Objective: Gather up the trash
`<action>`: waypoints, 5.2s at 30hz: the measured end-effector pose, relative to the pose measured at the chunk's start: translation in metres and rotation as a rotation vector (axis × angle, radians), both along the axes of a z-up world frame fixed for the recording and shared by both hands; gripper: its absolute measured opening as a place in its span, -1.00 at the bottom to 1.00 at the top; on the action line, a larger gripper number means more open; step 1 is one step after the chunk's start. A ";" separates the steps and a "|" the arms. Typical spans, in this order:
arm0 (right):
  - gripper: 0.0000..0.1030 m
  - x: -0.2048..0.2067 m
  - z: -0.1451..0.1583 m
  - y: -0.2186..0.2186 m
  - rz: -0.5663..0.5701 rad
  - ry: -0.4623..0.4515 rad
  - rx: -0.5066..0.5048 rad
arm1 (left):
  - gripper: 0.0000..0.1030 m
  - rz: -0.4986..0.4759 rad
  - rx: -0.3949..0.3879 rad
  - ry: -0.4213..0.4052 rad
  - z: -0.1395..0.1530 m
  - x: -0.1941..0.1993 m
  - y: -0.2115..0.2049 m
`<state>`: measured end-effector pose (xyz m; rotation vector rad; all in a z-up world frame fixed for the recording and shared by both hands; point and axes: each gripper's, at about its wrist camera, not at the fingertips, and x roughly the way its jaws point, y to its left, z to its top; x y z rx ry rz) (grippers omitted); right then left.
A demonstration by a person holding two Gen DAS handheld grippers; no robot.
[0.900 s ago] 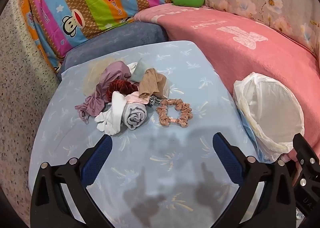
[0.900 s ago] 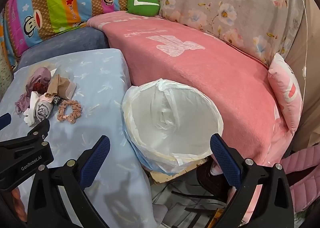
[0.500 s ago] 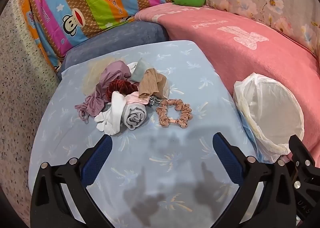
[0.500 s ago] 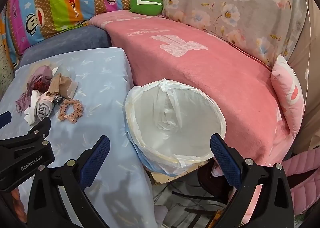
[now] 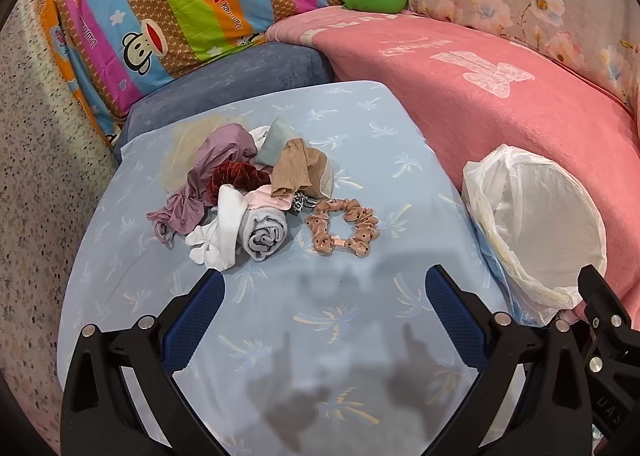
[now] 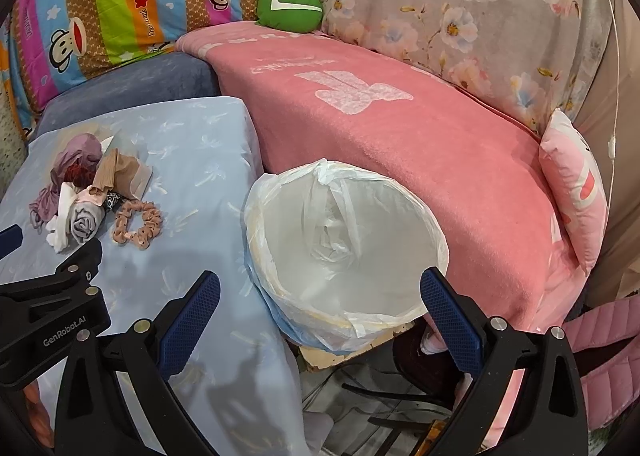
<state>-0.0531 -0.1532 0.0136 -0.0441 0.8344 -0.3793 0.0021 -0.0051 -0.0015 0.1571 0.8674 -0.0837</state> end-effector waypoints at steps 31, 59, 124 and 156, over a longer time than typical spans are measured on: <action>0.88 0.002 0.003 0.001 0.009 -0.004 -0.010 | 0.87 0.011 0.005 -0.011 0.006 0.000 -0.002; 0.88 0.001 0.003 0.001 0.009 -0.005 -0.009 | 0.87 0.005 0.006 -0.015 0.007 -0.001 -0.002; 0.87 0.117 -0.055 0.092 0.129 0.019 0.119 | 0.86 0.108 -0.231 0.056 -0.037 0.092 0.139; -0.75 0.114 -0.068 0.118 0.191 0.062 0.220 | -0.91 -0.026 -0.347 0.057 -0.013 0.076 0.157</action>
